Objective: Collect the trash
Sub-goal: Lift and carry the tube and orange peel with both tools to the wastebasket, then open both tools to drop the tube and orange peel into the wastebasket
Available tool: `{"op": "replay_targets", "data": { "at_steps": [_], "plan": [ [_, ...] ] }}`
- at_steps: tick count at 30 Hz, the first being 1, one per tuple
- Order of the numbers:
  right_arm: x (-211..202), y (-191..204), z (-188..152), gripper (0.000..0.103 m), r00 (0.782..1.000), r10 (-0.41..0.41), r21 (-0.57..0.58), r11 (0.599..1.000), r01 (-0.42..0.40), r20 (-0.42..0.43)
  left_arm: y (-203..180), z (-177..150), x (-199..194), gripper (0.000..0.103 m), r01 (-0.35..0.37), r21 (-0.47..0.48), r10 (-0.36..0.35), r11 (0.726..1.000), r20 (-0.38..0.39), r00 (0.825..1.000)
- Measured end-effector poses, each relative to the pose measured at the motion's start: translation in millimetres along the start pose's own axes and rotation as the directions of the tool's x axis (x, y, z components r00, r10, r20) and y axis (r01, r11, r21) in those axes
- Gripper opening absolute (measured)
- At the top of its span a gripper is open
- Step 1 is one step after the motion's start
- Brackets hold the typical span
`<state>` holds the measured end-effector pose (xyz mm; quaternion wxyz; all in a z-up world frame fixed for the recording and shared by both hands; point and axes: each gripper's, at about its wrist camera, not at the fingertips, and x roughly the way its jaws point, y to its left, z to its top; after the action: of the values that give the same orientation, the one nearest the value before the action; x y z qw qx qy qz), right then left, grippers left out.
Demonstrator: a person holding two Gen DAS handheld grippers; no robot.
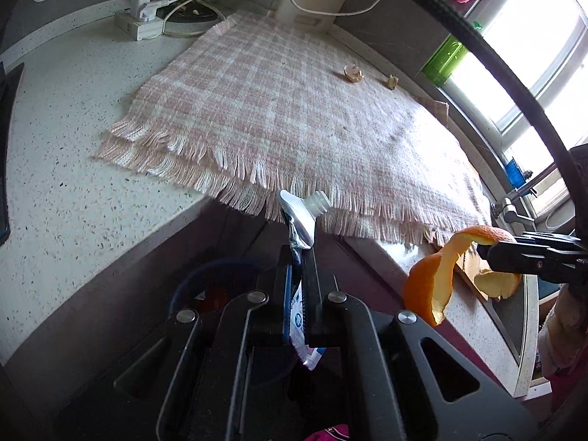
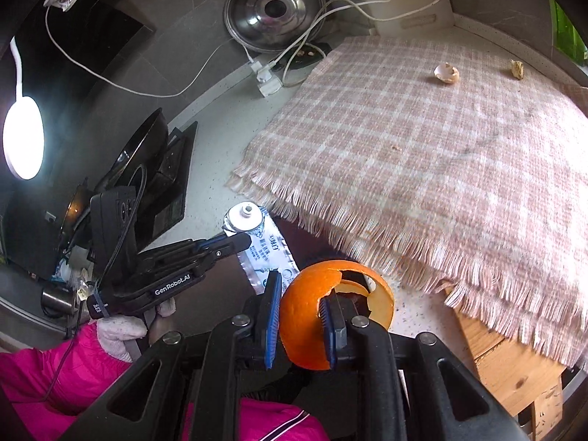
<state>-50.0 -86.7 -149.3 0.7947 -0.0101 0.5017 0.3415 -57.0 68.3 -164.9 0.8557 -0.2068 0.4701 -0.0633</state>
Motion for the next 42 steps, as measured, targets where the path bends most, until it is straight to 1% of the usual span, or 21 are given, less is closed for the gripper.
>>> {"op": "replay_targets", "data": {
  "at_steps": [10, 20, 26, 32, 38, 40, 42],
  "plan": [
    [53.5, 14.9, -30.5, 0.019, 0.994, -0.008, -0.039, 0.999, 0.003, -0.111, 22.5, -29.8, 23.7, 0.002, -0.063, -0.016, 0.062, 0.998, -0.069, 0.996],
    [100.0, 11.6, -48.0, 0.019, 0.98, -0.03, -0.047, 0.999, 0.021, -0.199, 41.9, -54.7, 42.6, 0.002, -0.113, -0.036, 0.108, 0.993, -0.117, 0.987],
    [119.3, 5.0, -53.3, 0.019, 0.975, -0.047, -0.041, 0.998, 0.039, -0.217, 47.6, -65.2, 53.0, 0.002, -0.13, -0.039, 0.123, 0.991, -0.139, 0.983],
    [137.3, -1.9, -57.8, 0.019, 0.968, -0.066, -0.04, 0.998, 0.057, -0.241, 52.5, -68.3, 59.4, 0.002, -0.145, -0.042, 0.138, 0.988, -0.148, 0.979],
    [150.1, -5.9, -59.6, 0.02, 0.964, -0.069, -0.037, 0.997, 0.061, -0.257, 49.4, -68.1, 65.2, 0.002, -0.156, -0.042, 0.148, 0.987, -0.153, 0.977],
    [152.9, -6.5, -61.1, 0.023, 0.963, -0.067, -0.039, 0.997, 0.059, -0.26, 50.0, -68.7, 66.1, 0.002, -0.158, -0.039, 0.15, 0.987, -0.157, 0.976],
    [157.3, -6.2, -60.4, 0.023, 0.961, -0.062, -0.033, 0.998, 0.055, -0.269, 51.0, -67.9, 68.0, 0.002, -0.157, -0.039, 0.149, 0.987, -0.164, 0.975]
  ]
}}
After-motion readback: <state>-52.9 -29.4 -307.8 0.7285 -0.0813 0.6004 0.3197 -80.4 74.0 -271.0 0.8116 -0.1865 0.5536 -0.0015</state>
